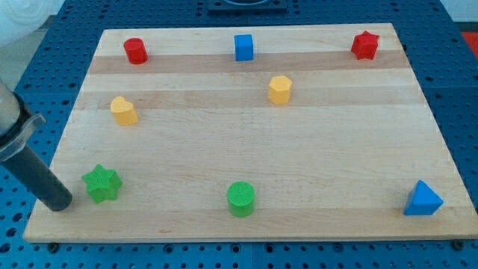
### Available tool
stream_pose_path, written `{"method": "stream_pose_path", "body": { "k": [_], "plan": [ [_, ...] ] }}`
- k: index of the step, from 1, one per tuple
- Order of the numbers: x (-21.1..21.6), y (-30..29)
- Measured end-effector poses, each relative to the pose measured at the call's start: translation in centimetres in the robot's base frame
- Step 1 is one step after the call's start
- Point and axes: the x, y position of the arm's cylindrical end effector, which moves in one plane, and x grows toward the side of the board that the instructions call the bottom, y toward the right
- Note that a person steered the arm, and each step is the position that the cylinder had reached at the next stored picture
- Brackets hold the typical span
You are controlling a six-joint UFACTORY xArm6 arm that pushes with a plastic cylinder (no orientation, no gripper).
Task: Place the green star diagonal to the green circle
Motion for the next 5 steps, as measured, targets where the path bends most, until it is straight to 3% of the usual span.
{"method": "stream_pose_path", "body": {
  "k": [2, 5],
  "plan": [
    [0.5, 1.2],
    [-6.5, 6.6]
  ]
}}
